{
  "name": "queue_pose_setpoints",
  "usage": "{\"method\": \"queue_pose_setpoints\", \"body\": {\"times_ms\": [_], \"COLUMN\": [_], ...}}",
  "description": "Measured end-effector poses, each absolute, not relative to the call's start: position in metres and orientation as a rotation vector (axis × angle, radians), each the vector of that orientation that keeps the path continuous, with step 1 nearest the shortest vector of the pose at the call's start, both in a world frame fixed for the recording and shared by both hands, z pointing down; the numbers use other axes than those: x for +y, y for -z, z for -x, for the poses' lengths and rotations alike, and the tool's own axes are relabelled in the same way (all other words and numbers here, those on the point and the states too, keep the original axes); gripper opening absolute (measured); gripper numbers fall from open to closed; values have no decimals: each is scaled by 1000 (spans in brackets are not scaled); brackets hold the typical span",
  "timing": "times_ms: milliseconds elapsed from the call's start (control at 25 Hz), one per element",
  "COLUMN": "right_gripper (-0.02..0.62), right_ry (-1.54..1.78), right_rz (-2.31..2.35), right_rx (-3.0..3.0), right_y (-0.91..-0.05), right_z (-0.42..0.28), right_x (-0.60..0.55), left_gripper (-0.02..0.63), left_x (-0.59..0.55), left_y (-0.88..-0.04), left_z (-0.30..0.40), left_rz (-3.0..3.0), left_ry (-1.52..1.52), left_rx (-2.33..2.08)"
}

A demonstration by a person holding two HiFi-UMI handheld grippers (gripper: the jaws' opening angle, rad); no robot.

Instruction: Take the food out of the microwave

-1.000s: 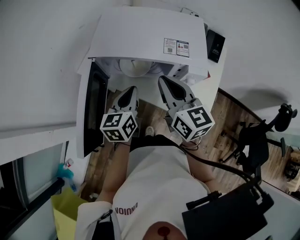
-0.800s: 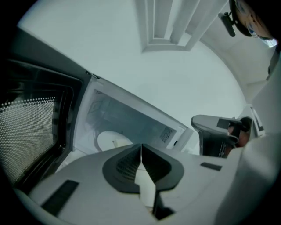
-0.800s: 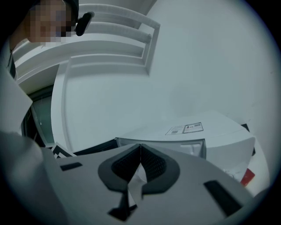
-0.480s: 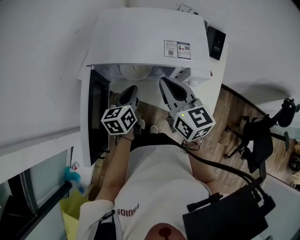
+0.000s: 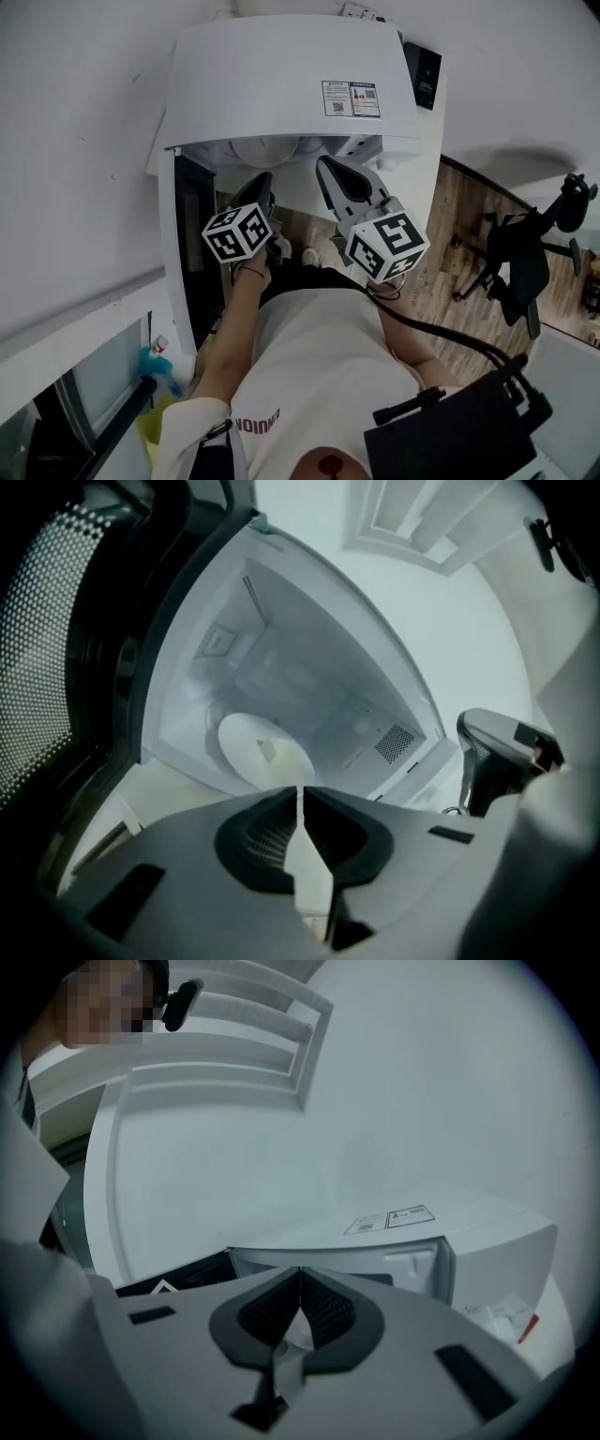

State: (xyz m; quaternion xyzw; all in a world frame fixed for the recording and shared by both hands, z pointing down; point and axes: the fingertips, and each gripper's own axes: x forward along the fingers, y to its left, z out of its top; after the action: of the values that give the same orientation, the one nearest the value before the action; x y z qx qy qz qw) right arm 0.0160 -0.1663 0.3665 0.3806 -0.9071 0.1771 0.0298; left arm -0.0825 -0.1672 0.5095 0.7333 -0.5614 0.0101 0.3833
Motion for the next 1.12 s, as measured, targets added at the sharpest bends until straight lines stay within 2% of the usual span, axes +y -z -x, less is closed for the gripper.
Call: {"method": "queue_pose_setpoints", "body": {"times_ms": [120,200,240,760,1120], "right_gripper": [21,21,21,21,21], "right_ry": [-548,-550,-551,-557,-557], "right_rz": [-1193,-1205,-1209,-1225,-1232], "right_rx": [-2780,-2770,-2766,-2733,-2721], "right_y": [-369,-370,-371,-377,-381], "right_z": [-17,-17,-17,-15,-12], "right_x": [-169,-170,-170,-169,-173], "left_gripper": [34,103,118,158,158], "left_x": [-172,-174,-175,-186,-199], "left_y": [-516,-520,-522,-542,-547], "left_z": [83,83,83,95,103], "left_rz": [-1846,-1831,-1823,-1690,-1623], "left_ry": [-20,-16,-14,51,141], "left_rx": [-1408,-1385,-1377,-1381,-1360]}}
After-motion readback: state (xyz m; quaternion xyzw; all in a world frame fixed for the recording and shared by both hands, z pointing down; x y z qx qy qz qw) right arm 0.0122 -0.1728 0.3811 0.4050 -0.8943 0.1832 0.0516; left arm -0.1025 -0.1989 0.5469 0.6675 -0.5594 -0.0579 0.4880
